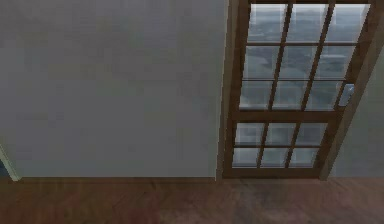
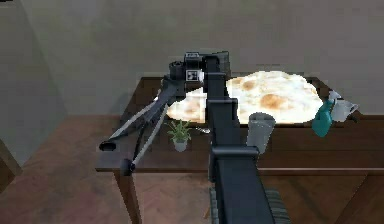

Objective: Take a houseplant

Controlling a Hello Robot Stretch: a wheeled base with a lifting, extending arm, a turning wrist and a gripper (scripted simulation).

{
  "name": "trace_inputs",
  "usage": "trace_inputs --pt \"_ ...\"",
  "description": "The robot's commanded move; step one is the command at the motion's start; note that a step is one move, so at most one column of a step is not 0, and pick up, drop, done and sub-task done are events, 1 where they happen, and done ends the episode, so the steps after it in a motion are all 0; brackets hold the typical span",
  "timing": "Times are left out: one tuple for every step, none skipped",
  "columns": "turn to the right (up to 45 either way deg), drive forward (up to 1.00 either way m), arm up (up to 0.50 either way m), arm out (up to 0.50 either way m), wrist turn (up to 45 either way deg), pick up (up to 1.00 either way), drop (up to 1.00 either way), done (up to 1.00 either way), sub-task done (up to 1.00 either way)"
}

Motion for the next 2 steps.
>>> trace_inputs --pt "0.0 0.0 0.0 0.0 45.0 0.0 0.0 0.0 0.0" --pt "0.0 0.0 0.0 0.0 45.0 0.0 0.0 0.0 0.0"
